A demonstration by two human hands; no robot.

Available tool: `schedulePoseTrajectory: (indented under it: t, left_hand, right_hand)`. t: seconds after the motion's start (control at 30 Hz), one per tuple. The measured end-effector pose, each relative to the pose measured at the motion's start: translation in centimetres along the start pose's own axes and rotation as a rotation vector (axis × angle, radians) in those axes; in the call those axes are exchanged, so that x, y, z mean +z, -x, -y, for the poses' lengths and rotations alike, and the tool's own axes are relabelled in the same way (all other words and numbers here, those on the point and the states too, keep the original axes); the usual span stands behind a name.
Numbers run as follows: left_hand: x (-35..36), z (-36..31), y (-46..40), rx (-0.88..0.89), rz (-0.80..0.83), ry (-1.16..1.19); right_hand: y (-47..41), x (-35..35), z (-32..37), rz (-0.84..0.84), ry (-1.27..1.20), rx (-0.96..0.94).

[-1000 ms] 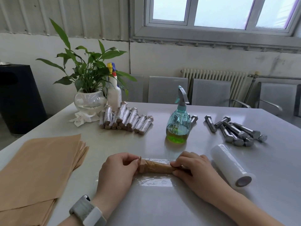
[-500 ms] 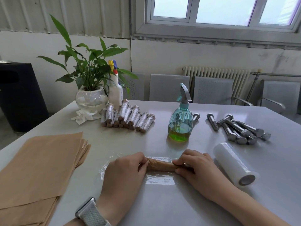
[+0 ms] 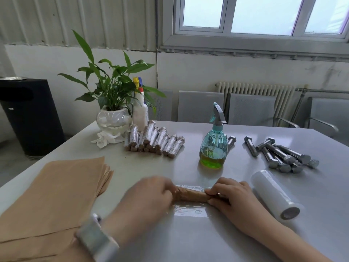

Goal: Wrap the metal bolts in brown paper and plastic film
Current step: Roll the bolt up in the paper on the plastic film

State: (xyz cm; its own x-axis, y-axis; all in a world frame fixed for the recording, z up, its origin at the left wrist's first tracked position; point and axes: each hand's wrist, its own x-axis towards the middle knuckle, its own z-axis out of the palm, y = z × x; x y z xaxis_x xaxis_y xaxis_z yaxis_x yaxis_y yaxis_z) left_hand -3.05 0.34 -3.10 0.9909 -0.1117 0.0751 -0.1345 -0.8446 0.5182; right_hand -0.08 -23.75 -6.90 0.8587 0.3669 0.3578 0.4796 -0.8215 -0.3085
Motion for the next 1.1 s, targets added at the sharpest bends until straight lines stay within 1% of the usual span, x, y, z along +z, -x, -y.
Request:
schedulePoseTrajectory:
  t: [0.03, 0.07, 0.1, 0.13, 0.17, 0.23, 0.27, 0.37, 0.47, 0.53, 0.6, 0.73, 0.83, 0.87, 0.97, 1.0, 1.03, 1.1]
  left_hand:
    - [-1.5, 1.0, -0.7, -0.074, 0.037, 0.285]
    - [-2.6, 2.2, -1.6, -0.134, -0.020, 0.435]
    - [-3.4, 3.6, -2.3, -0.193, -0.088, 0.452]
    - [-4.1, 5.0, -3.0, -0.240, -0.142, 0.397]
    - [-4.5, 6.3, -3.6, -0.283, -0.159, 0.280]
    - [-4.2, 8.7, -4.5, -0.321, -0.109, 0.021]
    - [-3.7, 9.3, -4.8, -0.331, -0.085, -0.049]
    - [-2.5, 9.1, -5.2, -0.353, -0.050, -0.065]
    - [-1.6, 8.1, -5.2, -0.315, -0.091, -0.179]
    - [-1.5, 7.6, -4.9, -0.310, -0.107, -0.188]
    - [-1.6, 7.5, -4.8, -0.293, -0.129, -0.106]
    - [-2.8, 6.0, -4.4, -0.274, -0.130, 0.263]
    - [-3.6, 4.0, -4.5, -0.212, -0.148, 0.329]
    - [-3.7, 3.1, -4.5, -0.202, -0.117, 0.420]
    - [-3.2, -0.2, -5.1, -0.213, 0.046, 0.792]
    - [-2.5, -1.4, -5.4, -0.213, 0.096, 0.853]
    - [-1.6, -2.3, -5.7, -0.206, 0.136, 0.874]
    - [0.6, -3.8, -6.2, -0.189, 0.181, 0.807]
  right_hand:
    - [0.0, 0.0, 0.0, 0.003, 0.004, 0.002]
    - [0.1, 0.0, 0.0, 0.010, 0.009, 0.004]
    - [0.1, 0.0, 0.1, 0.017, 0.016, 0.007]
    - [0.2, 0.0, 0.1, 0.024, 0.023, 0.009]
    - [0.2, 0.0, 0.0, 0.029, 0.028, 0.009]
    - [0.1, 0.0, 0.0, 0.032, 0.027, 0.012]
    - [0.1, 0.0, 0.0, 0.030, 0.025, 0.013]
    - [0.0, 0.1, -0.1, 0.028, 0.034, 0.019]
    - [0.1, 0.1, -0.2, 0.034, 0.043, 0.022]
    - [0.0, 0.1, -0.2, 0.031, 0.037, 0.023]
    - [0.1, 0.1, -0.1, 0.029, 0.029, 0.024]
    - [0.0, 0.2, -0.3, 0.021, 0.026, 0.021]
    - [0.1, 0.1, -0.2, 0.023, 0.020, 0.018]
    - [0.1, 0.1, -0.2, 0.026, 0.017, 0.016]
    - [0.0, 0.1, -0.2, 0.029, 0.010, 0.017]
    - [0.0, 0.0, -0.2, 0.030, 0.006, 0.018]
    - [0.0, 0.0, -0.2, 0.031, 0.001, 0.019]
    - [0.1, -0.1, -0.2, 0.031, -0.004, 0.016]
